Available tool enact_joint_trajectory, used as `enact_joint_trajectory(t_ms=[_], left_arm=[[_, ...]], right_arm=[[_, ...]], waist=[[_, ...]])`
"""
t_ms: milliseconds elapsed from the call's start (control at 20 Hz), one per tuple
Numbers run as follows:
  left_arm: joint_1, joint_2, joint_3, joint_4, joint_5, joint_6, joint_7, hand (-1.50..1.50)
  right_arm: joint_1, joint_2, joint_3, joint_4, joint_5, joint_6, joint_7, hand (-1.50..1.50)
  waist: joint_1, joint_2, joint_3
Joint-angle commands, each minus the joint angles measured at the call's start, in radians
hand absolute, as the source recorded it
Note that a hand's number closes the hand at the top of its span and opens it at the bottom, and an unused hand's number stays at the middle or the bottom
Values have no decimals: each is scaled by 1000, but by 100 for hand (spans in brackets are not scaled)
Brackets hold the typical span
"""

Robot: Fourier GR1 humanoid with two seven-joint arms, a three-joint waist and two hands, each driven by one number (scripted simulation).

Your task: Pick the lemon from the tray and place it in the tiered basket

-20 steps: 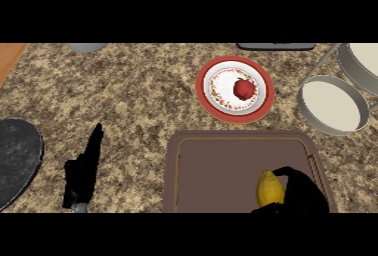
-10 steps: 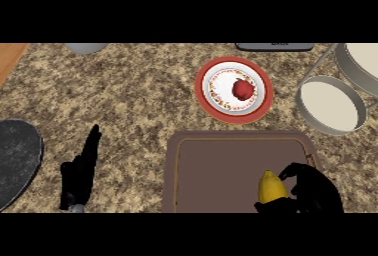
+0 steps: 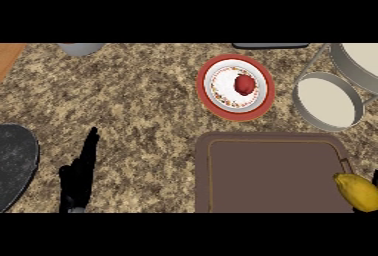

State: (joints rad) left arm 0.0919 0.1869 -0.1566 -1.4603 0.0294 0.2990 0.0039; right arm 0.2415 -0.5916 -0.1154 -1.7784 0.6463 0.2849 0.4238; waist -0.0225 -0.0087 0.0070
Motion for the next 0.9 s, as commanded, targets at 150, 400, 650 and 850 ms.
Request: enact_joint_trajectory(t_ms=[150, 400, 650, 850], left_arm=[[10, -8, 0, 44, 5, -13, 30, 0], [1, -12, 11, 51, 7, -10, 31, 0], [12, -10, -6, 16, -6, -18, 54, 0], [40, -15, -4, -18, -9, -23, 44, 0]], right_arm=[[-17, -78, -355, 16, -306, 34, -173, 150], [-76, -105, -592, -62, -526, 75, -127, 150], [-101, -260, -766, -120, -591, 155, -116, 150], [-159, -306, -818, -151, -656, 209, 2, 150]], waist=[[-7, 4, -8], [-20, 0, -9], [0, 3, -8], [18, 6, -8]])
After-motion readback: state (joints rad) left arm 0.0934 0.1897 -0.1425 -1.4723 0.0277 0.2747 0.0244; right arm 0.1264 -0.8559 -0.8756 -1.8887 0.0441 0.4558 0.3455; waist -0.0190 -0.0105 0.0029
